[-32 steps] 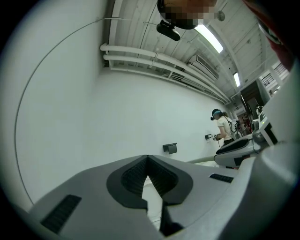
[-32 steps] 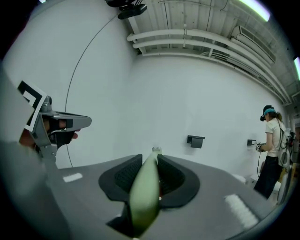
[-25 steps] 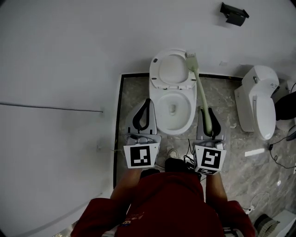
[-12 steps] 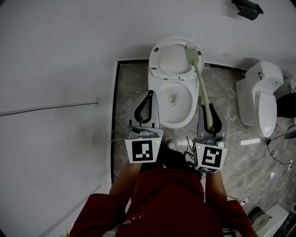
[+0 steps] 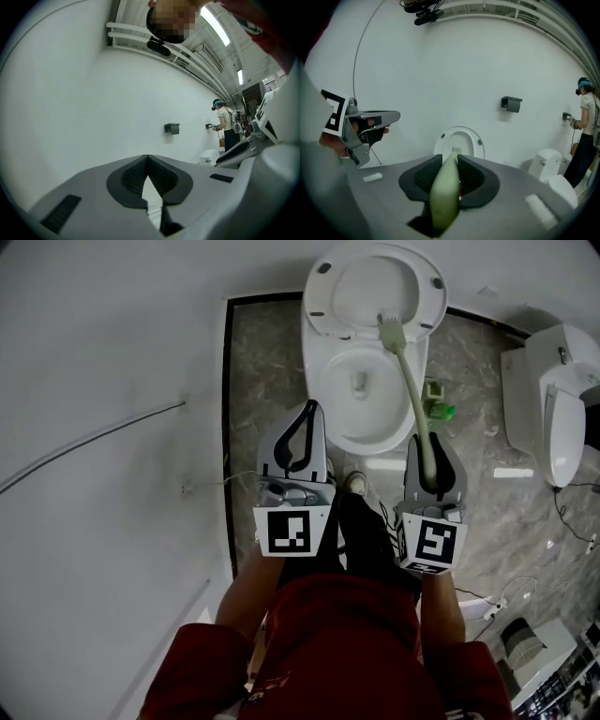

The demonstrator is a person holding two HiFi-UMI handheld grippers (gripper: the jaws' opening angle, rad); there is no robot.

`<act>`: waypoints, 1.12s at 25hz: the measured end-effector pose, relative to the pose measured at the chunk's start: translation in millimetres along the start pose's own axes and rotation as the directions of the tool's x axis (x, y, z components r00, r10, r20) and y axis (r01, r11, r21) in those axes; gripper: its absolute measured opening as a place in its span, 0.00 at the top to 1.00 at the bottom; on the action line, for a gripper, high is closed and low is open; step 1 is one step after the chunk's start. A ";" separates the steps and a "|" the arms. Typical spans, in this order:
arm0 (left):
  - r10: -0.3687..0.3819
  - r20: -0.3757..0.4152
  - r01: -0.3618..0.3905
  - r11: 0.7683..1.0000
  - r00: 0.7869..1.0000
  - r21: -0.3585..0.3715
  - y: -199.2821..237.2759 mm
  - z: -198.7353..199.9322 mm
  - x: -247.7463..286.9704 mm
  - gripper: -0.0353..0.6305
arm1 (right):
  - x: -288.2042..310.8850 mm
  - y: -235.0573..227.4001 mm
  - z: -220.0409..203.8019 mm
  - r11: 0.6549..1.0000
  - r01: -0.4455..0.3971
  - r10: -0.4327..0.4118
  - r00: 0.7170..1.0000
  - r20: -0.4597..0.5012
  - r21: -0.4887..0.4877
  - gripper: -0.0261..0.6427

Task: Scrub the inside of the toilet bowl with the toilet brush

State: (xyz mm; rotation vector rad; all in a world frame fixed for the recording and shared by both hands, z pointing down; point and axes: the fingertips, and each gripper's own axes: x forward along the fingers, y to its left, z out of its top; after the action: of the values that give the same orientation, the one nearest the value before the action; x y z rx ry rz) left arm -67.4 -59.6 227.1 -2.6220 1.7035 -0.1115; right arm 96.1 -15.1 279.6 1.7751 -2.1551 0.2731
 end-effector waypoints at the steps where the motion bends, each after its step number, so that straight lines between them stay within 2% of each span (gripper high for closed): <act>1: -0.004 -0.009 0.004 1.000 1.000 -0.011 -0.3 -13.6 1.8 0.94 | 6.3 2.0 -13.2 1.000 -0.007 0.007 1.000 -0.020 0.002 0.79; 5: -0.026 -0.052 0.023 0.999 0.998 -0.047 -7.0 -79.4 8.8 0.94 | 33.4 9.9 -74.5 0.999 -0.051 0.048 0.993 -0.110 -0.017 0.79; 8: -0.034 -0.115 0.023 0.995 0.993 -0.093 -11.0 -137.8 11.4 0.94 | 52.9 17.1 -124.3 0.996 -0.084 0.077 0.978 -0.194 -0.028 0.79; 13: -0.030 -0.136 0.019 0.996 0.990 -0.086 -14.9 -208.1 15.0 0.94 | 74.4 23.3 -210.8 0.996 -0.092 0.087 0.940 -0.331 0.001 0.79; 18: -0.084 -0.146 0.070 0.993 0.986 -0.096 -25.3 -254.6 20.9 0.94 | 90.2 28.1 -270.1 0.995 -0.059 0.086 0.910 -0.407 0.078 0.79; 22: -0.126 -0.159 0.112 0.989 0.979 -0.097 -27.0 -278.2 22.7 0.94 | 96.2 41.3 -302.0 0.988 -0.045 0.105 0.889 -0.446 0.144 0.79; 28: -0.129 -0.211 0.107 0.988 0.969 -0.112 -28.7 -297.6 26.0 0.94 | 97.8 56.8 -330.2 0.976 -0.061 0.159 0.858 -0.488 0.210 0.79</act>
State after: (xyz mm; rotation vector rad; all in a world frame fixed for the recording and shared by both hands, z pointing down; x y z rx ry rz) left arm -50.6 -63.3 526.7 -2.8806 1.6498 -0.3362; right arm 68.6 24.1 625.4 1.4534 -1.8901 0.8922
